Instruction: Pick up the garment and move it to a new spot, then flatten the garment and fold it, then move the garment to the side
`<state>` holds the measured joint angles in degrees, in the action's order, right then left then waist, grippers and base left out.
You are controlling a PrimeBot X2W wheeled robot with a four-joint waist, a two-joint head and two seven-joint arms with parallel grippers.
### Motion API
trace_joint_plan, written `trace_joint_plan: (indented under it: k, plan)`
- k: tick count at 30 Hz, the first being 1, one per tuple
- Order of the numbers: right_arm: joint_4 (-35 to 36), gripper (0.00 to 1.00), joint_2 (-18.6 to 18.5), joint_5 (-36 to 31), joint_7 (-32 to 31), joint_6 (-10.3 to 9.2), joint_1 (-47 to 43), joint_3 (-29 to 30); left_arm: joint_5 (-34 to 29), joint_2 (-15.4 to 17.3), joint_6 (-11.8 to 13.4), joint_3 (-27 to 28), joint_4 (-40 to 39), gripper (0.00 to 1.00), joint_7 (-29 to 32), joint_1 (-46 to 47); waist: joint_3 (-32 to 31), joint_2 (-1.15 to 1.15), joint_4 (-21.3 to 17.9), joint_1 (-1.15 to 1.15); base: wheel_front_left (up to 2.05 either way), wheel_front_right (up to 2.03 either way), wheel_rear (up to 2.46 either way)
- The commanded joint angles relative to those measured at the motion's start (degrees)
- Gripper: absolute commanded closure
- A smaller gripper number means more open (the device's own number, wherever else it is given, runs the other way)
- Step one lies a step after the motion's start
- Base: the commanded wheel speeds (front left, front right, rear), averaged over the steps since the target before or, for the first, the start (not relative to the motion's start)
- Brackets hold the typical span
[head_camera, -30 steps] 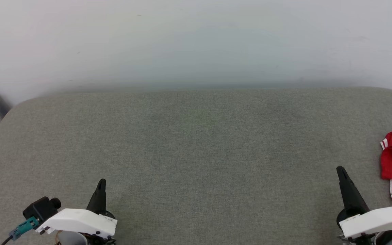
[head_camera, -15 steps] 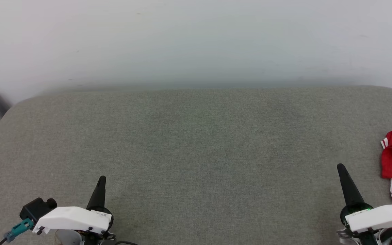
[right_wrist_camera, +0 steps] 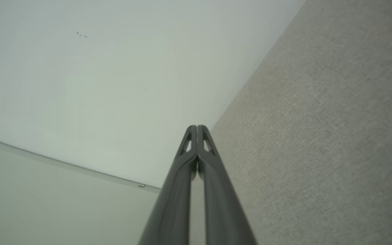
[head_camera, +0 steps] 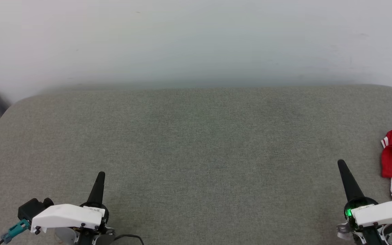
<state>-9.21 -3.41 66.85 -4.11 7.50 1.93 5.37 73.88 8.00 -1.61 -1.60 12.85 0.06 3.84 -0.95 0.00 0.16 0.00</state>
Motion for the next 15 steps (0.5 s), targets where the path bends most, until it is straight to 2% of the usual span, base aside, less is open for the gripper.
trace_joint_plan:
  k: [1,15]
  plan:
    - [0.18,1.00,0.12,1.22,-0.26,-0.01,1.30,0.17,0.77,-0.16,-0.60,0.49,-0.23,1.00,0.26,1.24,0.01,0.00,0.00,0.00,0.00,0.00,0.00]
    - [-1.40,1.00,0.29,8.83,-0.95,-0.01,2.36,0.51,6.43,-1.66,-2.28,2.89,0.21,1.00,2.20,1.79,0.31,0.00,-0.04,0.00,0.00,0.00,0.00]
